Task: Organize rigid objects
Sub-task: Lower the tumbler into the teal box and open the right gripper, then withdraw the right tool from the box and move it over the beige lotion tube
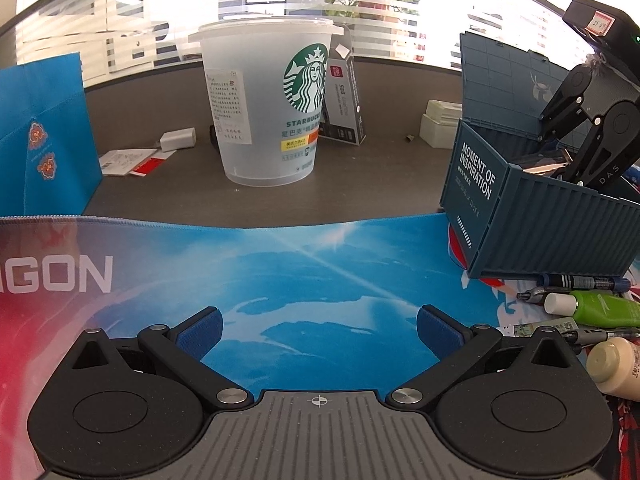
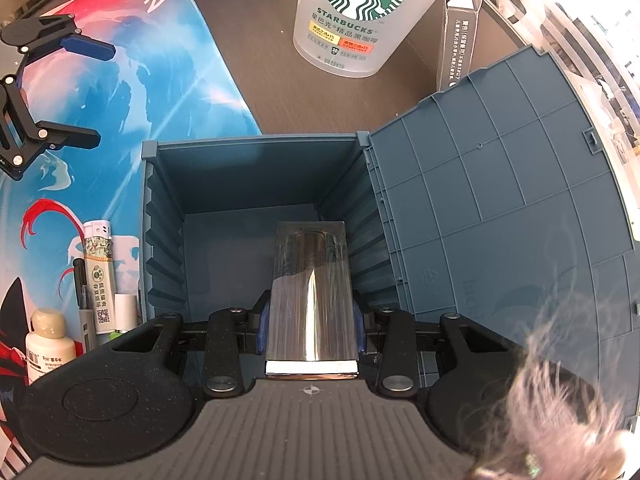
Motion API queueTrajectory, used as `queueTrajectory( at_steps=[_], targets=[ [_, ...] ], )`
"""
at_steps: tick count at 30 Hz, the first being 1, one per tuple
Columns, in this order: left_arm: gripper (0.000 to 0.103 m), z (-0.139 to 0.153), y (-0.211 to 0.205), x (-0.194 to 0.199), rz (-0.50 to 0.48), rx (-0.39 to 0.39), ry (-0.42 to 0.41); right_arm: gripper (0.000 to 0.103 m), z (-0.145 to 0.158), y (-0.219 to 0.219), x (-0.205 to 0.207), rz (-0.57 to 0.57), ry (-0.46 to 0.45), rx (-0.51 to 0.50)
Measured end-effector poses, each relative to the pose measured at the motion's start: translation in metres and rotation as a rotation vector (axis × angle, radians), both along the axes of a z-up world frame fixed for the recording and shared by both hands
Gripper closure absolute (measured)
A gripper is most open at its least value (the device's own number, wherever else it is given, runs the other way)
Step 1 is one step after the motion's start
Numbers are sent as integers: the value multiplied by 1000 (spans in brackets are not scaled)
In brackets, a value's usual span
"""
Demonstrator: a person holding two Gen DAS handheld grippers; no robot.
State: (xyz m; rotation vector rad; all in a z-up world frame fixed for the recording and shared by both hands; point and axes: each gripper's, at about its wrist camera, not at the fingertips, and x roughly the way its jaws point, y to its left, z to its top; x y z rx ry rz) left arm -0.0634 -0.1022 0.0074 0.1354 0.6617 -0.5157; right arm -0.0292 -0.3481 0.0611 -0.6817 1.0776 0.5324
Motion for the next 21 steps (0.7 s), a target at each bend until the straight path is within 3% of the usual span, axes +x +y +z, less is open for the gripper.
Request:
queueTrajectory(
  at_steps=[14,15,16,17,21],
  targets=[
    [0,-1,1,1,1,-9,13,65,8,-5,-7,-2,-48,32],
    [0,-1,1,1,2,-10,14,58,13,-5,-6,-4,-44,60],
    [0,-1,1,1,2,-11,14,27,17,-6,-6,-4,-34,117],
    [0,0,1,0,3,-13,14,32,21,-5,-7,-5,-49,139],
    [0,0,2,-1,3,-22,14,30,21,1,-9,19,-86,107]
  ],
)
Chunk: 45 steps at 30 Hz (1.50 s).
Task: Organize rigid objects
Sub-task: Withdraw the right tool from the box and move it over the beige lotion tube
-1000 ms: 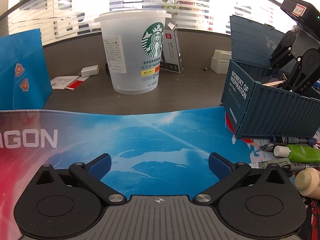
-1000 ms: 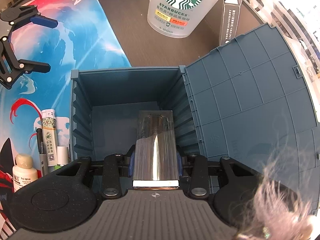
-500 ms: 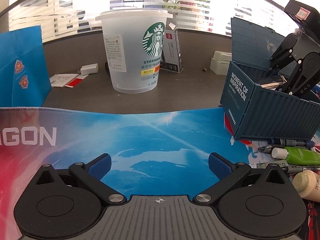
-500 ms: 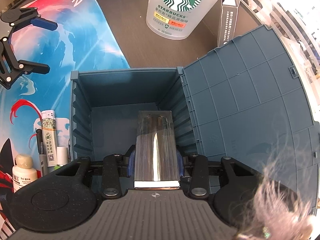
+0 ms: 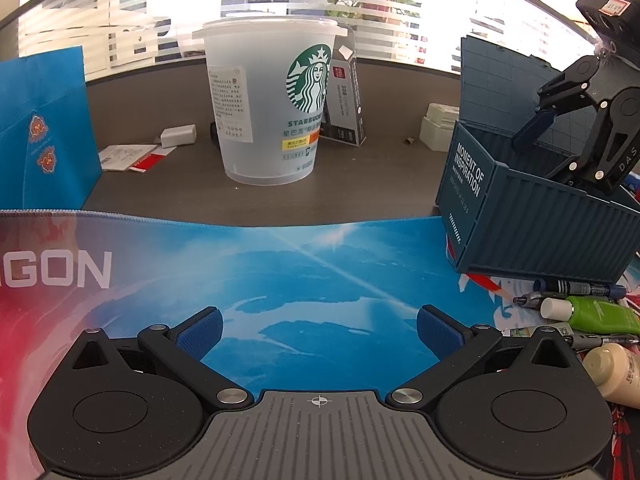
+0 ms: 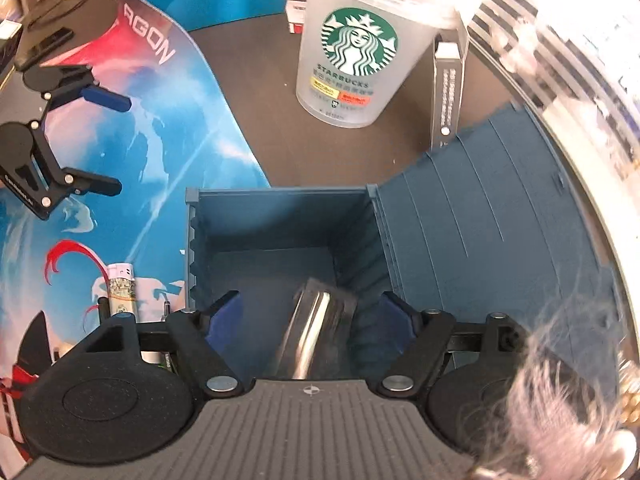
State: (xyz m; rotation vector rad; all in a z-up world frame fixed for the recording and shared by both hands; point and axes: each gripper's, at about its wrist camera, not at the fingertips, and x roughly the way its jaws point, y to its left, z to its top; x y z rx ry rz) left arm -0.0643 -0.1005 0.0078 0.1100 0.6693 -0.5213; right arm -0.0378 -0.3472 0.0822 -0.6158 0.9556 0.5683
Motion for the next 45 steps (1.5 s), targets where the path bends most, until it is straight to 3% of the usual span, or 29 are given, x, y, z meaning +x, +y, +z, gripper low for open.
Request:
queueTrajectory(
  at_steps=[7,8,10,15,24,30,36,41,44,45],
  targets=[
    [0,2,0,-3,2,-1,-19,29,1,7,-7,1,-47,-27],
    [0,2,0,-4,2,-1,-23,29,3,7,-9,5,-67,-29],
    [0,1,0,-6,-1,1,-31,16,9,7,-15,0,-119,-28],
    [0,3,-5,-12,-13,17,-56,16,34,4,-34,-8,-226,-4],
    [0,12,-14,-34,-53,-13,-78,8,43,19,-101,-28,-330,-26],
    [0,20,-21,-54,-81,-16,-112,7,35,24,-158,-33,-355,103],
    [0,24,-30,-67,-118,-17,-127,7,-1,20,-203,-76,-356,242],
    [0,31,-41,-72,-148,-18,-149,13,-34,14,-222,-146,-305,356],
    [0,36,-49,-74,-162,-18,-166,29,-49,13,-226,-180,-300,366],
    [0,37,-51,-73,-166,-19,-168,39,-52,13,-224,-186,-292,372]
  ],
)
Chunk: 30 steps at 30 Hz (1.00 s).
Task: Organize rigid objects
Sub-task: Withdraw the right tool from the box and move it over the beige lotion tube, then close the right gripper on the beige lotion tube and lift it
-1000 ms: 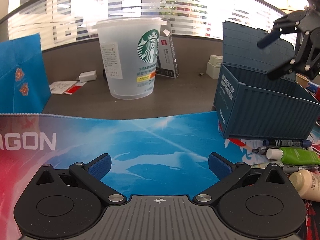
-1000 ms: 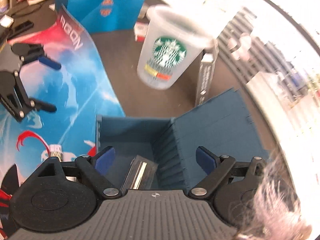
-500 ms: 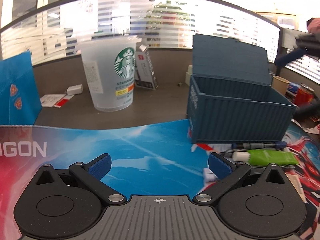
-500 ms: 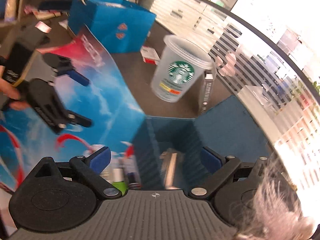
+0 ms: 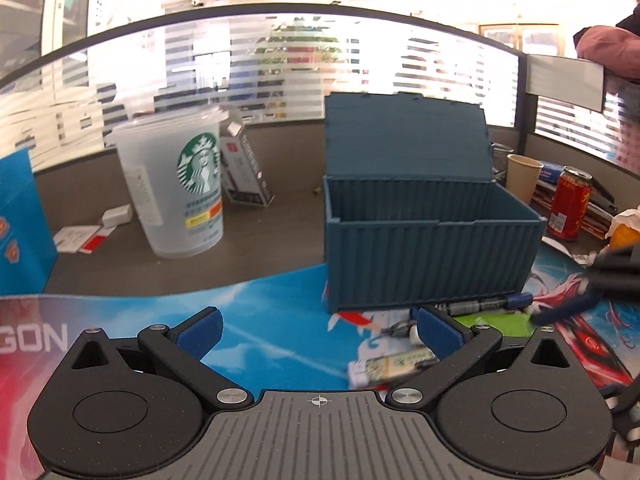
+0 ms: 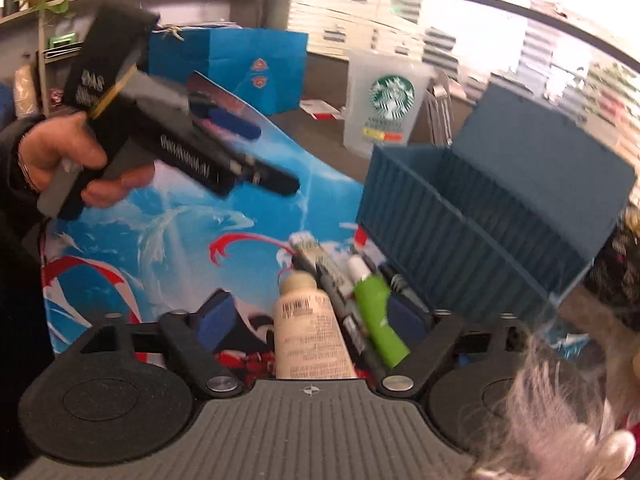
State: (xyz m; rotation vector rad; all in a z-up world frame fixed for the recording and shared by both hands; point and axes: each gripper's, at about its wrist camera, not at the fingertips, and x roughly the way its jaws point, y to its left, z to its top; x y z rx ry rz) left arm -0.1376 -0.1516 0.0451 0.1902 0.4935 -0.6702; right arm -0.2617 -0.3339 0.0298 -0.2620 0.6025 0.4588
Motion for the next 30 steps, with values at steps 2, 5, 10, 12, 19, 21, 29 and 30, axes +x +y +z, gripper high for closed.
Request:
queueTrajectory(
  at_steps=[2,5,10,12,19,21,29,30],
  targets=[
    [0,2,-5,-1,-15,-5,-4,54,-8,1,2,-7,20,-11],
    [0,6,-13,-1,-47,-1,-15,60,-17,1,5,-5,35,-30],
    [0,10,-27,3,-74,-2,-27,63,-17,4,8,9,44,-42],
    [0,11,-32,7,-83,-6,-13,64,-16,7,7,9,41,-63],
    [0,6,-36,15,-91,-7,-2,80,-11,19,-1,-6,2,-105],
    [0,5,-36,17,-88,-2,1,97,-8,18,-3,-15,-2,-80],
    [0,3,-35,21,-88,-1,4,99,-8,15,-3,-24,17,-71],
    [0,2,-35,21,-89,2,5,98,-8,15,-2,-31,12,-71]
  ],
)
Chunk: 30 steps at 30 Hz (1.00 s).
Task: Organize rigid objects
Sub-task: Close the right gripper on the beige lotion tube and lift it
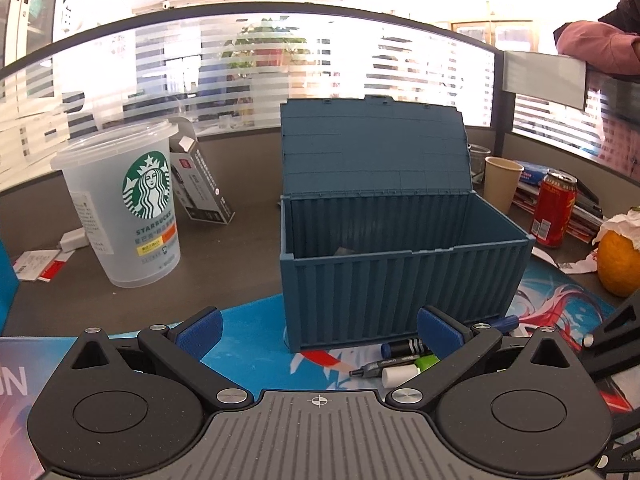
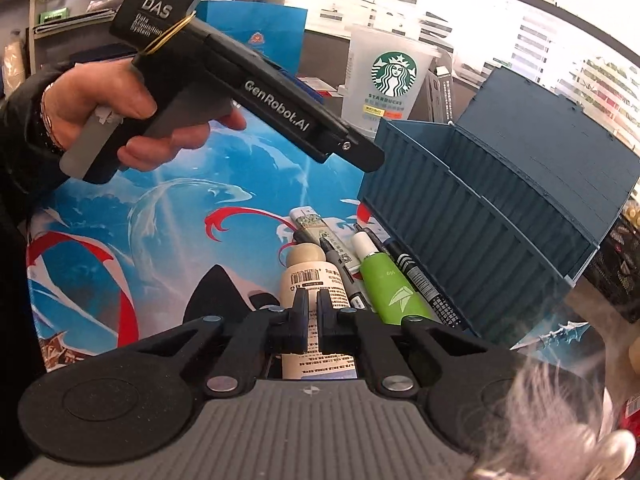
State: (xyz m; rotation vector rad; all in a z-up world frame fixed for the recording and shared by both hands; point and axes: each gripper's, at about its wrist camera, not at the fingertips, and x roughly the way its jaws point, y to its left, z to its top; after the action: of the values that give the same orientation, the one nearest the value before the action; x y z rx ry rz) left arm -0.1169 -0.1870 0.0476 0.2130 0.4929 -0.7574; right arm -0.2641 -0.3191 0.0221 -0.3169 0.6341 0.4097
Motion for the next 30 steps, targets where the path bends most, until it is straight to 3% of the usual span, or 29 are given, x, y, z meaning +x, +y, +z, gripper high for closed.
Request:
queueTrajectory(
  at_steps=[2,4,6,17,24,30],
  targets=[
    [0,-2,0,1,-2,4,5,94,0,-2,0,-12,2,14],
    [0,-3,1,2,-1,4,11,74,0,-3,1,-27,-5,9],
    [0,-4,2,4,5,4,17,63,-3,-4,3,-24,19,13],
    [0,-10,1,10,14,23,38,58,-22,4,16,11,46,-44],
    [0,-14,0,13,22,35,45,60,-26,-3,17,-22,45,50],
    [0,-14,4,17,45,27,49,61,-20,-5,18,-72,110,109]
  ],
)
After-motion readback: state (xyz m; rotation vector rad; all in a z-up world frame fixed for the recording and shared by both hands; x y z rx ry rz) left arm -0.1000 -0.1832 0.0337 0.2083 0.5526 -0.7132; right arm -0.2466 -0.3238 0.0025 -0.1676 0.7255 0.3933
